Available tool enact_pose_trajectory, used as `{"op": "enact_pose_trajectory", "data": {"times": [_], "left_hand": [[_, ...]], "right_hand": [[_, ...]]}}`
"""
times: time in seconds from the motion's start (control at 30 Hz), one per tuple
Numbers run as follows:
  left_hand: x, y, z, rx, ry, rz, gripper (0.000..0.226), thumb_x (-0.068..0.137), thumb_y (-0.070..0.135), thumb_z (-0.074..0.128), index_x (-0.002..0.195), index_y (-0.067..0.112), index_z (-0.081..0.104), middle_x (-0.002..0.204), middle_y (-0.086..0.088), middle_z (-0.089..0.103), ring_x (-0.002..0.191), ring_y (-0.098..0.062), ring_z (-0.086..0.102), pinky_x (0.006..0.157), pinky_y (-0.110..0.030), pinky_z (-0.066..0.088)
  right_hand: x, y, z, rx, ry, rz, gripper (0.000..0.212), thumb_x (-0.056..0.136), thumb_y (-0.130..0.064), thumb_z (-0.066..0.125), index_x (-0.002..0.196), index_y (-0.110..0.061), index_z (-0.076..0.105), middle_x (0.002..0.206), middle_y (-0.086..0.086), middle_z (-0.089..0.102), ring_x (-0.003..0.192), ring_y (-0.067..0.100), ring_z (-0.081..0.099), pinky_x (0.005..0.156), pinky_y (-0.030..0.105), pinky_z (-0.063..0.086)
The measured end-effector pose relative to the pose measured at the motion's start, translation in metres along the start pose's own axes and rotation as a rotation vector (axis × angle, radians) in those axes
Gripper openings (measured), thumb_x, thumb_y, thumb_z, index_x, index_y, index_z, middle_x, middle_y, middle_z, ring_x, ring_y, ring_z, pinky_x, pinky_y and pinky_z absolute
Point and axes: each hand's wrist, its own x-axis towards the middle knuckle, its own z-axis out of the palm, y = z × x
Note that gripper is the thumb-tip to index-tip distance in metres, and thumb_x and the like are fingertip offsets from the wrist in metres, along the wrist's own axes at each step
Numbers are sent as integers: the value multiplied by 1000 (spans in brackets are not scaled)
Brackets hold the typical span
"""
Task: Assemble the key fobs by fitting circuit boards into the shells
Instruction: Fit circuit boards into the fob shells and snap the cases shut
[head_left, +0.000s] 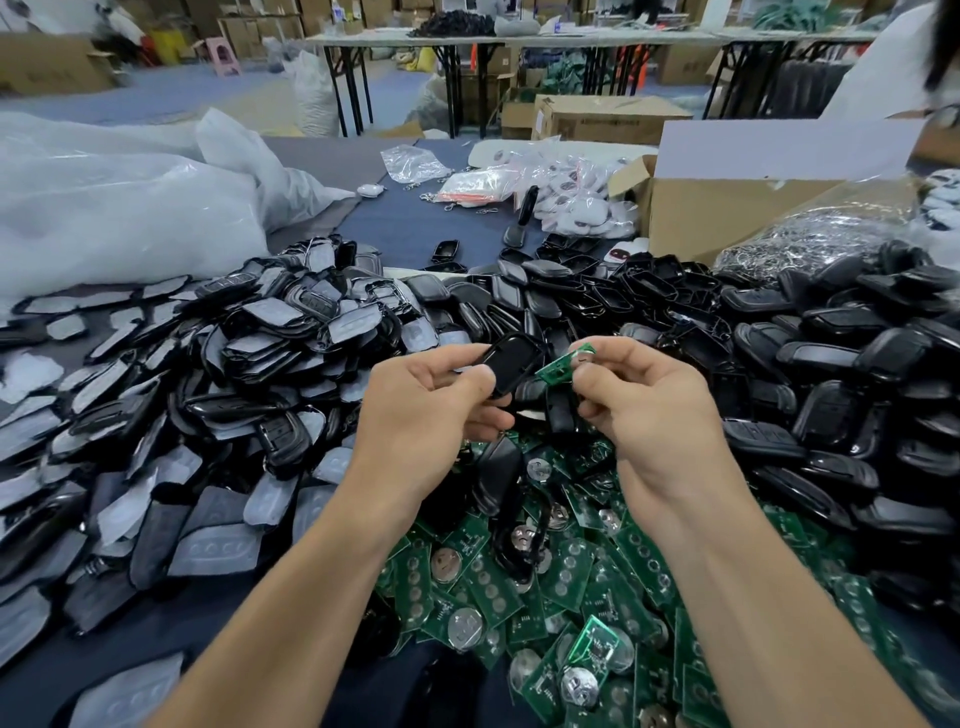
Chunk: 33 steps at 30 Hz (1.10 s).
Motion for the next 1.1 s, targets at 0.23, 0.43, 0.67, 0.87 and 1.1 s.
{"op": "enact_pose_trajectory", "data": {"times": [0.23,0.43,0.67,0.87,1.1], "left_hand": [[1,0,-2,46,22,19,35,100,4,66,94,38,74,80,-3,80,69,-23,79,60,-24,61],[2,-2,-1,90,15,15,42,91,-1,68,100,41,72,89,3,82,78,-17,80,70,-25,63],[0,2,-2,113,-47,13,42,89,-6,67,114,25,78,92,4,82,78,-17,80,71,-26,64],[-4,5,-2,164,-89,25,42,87,-7,66,111,23,82,92,4,82,77,-18,80,74,-31,65],[-4,4,-3,192,-81,57,34,87,-2,71,109,22,82,84,2,81,71,-18,78,71,-32,65]], "right_hand": [[-3,-5,-1,67,-16,-4,33,91,6,67,72,-20,79,65,3,63,54,9,51,48,17,42],[-6,-5,3,168,-121,-98,32,94,6,62,82,-21,76,77,7,68,68,15,60,59,27,54],[-9,1,2,-287,-71,-315,19,82,-14,78,90,-28,68,66,2,74,51,17,64,49,32,49],[-9,2,2,-393,-69,-336,21,82,-10,83,83,-28,73,72,-7,76,62,11,71,60,29,54],[-10,5,5,-562,-22,-415,24,82,-11,83,79,-31,71,73,-19,73,68,6,71,65,23,59]]}}
